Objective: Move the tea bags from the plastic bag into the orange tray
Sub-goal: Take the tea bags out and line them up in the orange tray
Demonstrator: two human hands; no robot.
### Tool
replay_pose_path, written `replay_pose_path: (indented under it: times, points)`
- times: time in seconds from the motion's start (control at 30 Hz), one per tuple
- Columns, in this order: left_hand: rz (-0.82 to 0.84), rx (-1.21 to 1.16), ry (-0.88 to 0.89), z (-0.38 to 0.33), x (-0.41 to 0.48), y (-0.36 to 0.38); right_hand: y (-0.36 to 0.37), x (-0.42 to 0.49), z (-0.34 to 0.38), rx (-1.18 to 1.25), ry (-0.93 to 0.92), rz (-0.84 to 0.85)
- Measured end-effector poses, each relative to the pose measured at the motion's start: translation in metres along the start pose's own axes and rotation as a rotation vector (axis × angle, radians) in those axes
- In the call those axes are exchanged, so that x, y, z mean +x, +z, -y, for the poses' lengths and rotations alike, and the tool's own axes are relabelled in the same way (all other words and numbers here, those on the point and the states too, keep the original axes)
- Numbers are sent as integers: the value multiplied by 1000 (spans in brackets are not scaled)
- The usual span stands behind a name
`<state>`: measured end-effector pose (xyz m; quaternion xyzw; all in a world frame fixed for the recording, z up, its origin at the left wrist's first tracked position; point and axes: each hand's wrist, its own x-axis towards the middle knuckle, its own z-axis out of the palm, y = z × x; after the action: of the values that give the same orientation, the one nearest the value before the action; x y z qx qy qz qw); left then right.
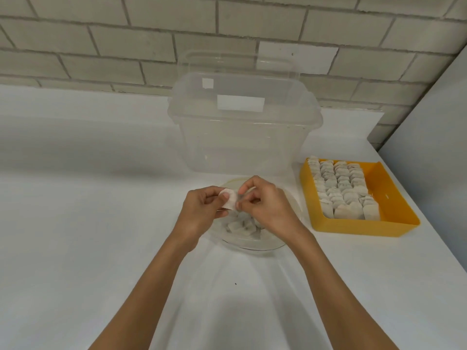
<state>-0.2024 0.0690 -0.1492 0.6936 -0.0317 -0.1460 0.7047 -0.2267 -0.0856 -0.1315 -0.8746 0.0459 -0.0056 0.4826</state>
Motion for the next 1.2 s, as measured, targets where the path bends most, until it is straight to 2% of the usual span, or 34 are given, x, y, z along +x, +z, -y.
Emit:
replay_pose_path:
  times: [0.07,0.17,0.23,0.33,0.5,0.8,1.07,1.2]
  points:
    - [-7,66,14,-1,2,-7,10,0,-9,-219,69,12]
    - [11,156,47,-7,4,-15,24,-5,-18,-549,112,190]
    - [23,219,69,-11,5,-17,30,-7,-22,-652,70,223]
    - [-9,282,93,-16,4,-18,31,-7,-25,-653,33,190]
    - [-66,350,116,-25,6,-20,15,-6,-26,-423,44,111]
    - [30,413,152,-59,13,-13,-57,-4,6,121,102,78]
    - [97,368,146,-79,17,15,-94,-10,16,386,113,117]
    - [186,366,163,-92,19,33,-120,-12,14,409,76,46]
